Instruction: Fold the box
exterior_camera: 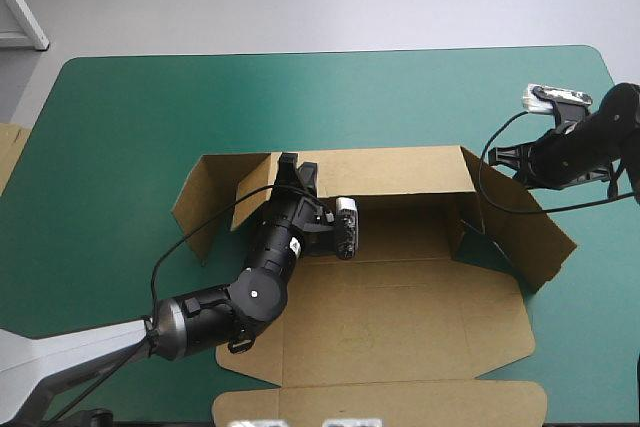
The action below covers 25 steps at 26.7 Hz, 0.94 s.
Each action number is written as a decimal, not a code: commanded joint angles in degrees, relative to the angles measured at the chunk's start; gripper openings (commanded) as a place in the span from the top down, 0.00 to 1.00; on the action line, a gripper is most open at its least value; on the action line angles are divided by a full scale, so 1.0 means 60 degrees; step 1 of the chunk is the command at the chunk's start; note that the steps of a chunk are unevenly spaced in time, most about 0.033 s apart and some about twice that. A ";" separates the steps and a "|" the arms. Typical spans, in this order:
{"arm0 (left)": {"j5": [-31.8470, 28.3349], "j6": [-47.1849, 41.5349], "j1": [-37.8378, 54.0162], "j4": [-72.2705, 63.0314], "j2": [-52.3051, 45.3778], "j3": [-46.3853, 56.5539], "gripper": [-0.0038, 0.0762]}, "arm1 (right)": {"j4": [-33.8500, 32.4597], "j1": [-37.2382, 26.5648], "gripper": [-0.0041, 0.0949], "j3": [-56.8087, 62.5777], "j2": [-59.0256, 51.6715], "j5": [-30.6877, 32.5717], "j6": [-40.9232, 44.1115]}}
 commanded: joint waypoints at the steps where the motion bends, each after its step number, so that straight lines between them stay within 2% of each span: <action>1: 0.0243 -0.0201 -0.0027 -0.0006 -0.0305 -0.0168 0.96 | 0.0099 0.0011 0.98 0.0033 -0.0811 0.0176 -0.0074; 11: 0.0243 -0.0214 -0.0027 -0.0006 -0.0305 -0.0168 0.96 | 0.0524 0.0011 0.98 0.2184 -0.2211 0.0176 -0.0405; 21: 0.0163 -0.0214 -0.0027 -0.0006 -0.0305 -0.0168 0.96 | 0.1217 0.0011 0.98 0.2336 -0.2411 0.0162 -0.0656; 25: 0.0163 -0.0214 -0.0027 -0.0035 -0.0305 -0.0168 0.96 | 0.1266 0.0027 0.98 0.2336 -0.2518 0.0162 -0.1509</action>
